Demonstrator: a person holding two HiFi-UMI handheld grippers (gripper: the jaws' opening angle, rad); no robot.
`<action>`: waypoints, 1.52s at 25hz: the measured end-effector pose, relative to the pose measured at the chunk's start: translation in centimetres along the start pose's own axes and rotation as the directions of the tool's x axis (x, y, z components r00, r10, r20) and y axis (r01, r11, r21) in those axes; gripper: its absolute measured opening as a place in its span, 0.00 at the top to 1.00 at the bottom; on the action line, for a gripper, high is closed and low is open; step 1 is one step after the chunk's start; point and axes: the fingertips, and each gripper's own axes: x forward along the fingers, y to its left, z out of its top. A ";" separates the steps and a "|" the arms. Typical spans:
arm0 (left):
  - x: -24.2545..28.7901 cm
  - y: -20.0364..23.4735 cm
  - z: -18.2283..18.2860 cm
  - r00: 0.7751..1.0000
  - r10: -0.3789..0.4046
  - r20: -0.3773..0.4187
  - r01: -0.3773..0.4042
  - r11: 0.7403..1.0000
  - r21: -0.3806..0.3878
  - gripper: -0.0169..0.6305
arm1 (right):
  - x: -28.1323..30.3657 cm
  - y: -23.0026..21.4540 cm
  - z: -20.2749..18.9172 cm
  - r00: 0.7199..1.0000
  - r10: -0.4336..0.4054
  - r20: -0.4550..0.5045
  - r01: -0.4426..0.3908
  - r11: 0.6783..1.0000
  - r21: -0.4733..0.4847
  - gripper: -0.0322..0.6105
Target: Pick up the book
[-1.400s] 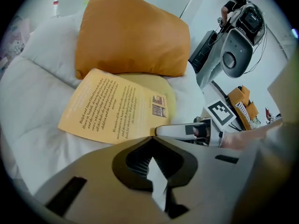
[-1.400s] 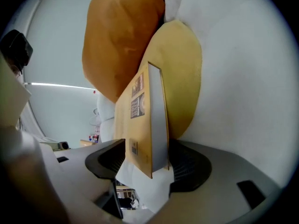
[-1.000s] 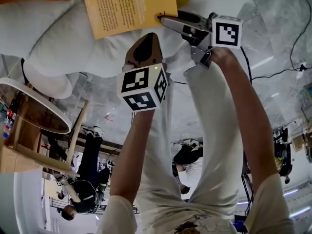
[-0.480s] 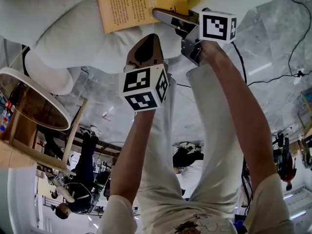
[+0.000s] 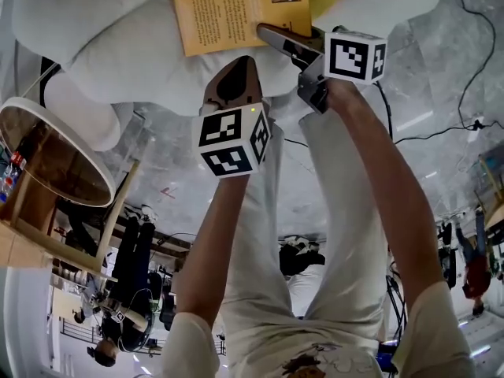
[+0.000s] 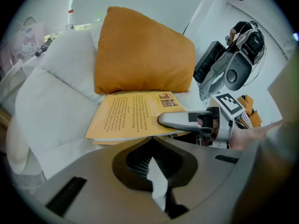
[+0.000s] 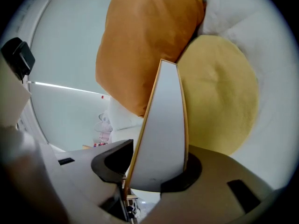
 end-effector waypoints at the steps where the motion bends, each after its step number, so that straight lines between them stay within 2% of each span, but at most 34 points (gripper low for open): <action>1: -0.1 0.1 0.4 1.000 0.003 0.002 -0.003 1.000 0.002 0.96 | -0.2 0.2 0.1 1.000 -0.005 -0.006 0.004 1.000 -0.007 0.64; 9: -1.2 1.8 2.6 1.000 0.013 0.010 -0.013 1.000 0.021 0.96 | -0.2 1.6 0.9 0.999 -0.037 -0.022 0.035 0.996 -0.080 0.64; 15: -5.9 -2.0 5.6 0.998 -0.005 0.055 0.002 0.999 0.054 0.96 | -5.4 6.1 2.0 0.998 -0.060 0.008 0.061 0.990 -0.131 0.64; 26: -12.5 -6.2 7.8 0.996 -0.029 0.085 0.023 0.997 0.069 0.96 | -10.6 13.1 3.1 0.996 -0.073 0.044 0.079 0.983 -0.167 0.64; 38: -19.6 -8.3 10.4 0.992 -0.073 0.099 0.065 0.995 0.082 0.96 | -13.8 20.7 3.6 0.994 -0.077 0.075 0.090 0.977 -0.192 0.64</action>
